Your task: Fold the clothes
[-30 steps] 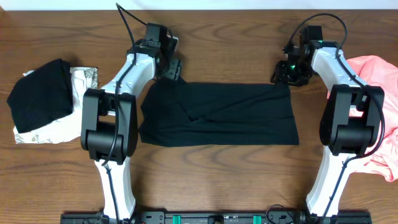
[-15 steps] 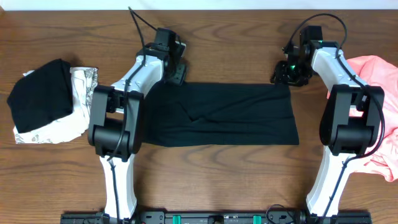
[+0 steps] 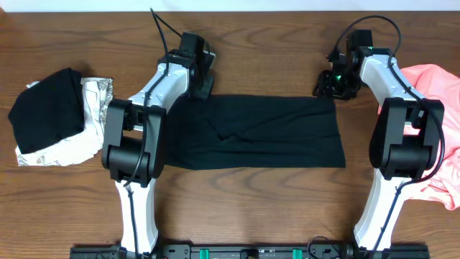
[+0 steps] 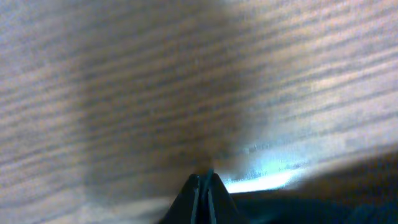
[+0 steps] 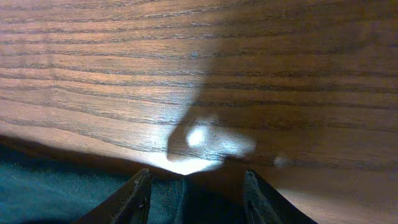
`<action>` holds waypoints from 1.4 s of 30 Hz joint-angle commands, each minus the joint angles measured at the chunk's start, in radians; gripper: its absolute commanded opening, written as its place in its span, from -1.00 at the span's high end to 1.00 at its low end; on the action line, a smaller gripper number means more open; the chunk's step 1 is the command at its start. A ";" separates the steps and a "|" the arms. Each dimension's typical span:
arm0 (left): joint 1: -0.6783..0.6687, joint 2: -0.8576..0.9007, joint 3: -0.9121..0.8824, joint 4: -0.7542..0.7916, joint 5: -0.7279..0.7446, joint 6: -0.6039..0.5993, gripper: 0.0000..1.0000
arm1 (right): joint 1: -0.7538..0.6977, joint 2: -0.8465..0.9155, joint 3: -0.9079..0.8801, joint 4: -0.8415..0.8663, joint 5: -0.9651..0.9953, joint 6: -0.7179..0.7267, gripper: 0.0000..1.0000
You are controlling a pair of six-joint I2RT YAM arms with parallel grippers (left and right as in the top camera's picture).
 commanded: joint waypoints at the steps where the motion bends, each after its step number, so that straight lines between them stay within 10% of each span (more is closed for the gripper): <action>1: 0.002 -0.026 -0.014 -0.024 0.002 -0.015 0.88 | -0.005 0.007 0.003 -0.004 -0.010 -0.004 0.09; 8: 0.002 -0.126 -0.014 -0.075 0.002 -0.082 0.88 | -0.008 0.006 0.003 -0.020 -0.010 -0.004 0.15; 14: 0.002 -0.140 -0.014 -0.123 0.003 -0.150 0.88 | -0.028 0.006 0.003 -0.045 -0.011 -0.003 0.96; 42: 0.002 -0.140 -0.014 -0.322 0.097 -0.218 0.88 | -0.078 -0.043 0.005 -0.185 -0.115 -0.012 0.92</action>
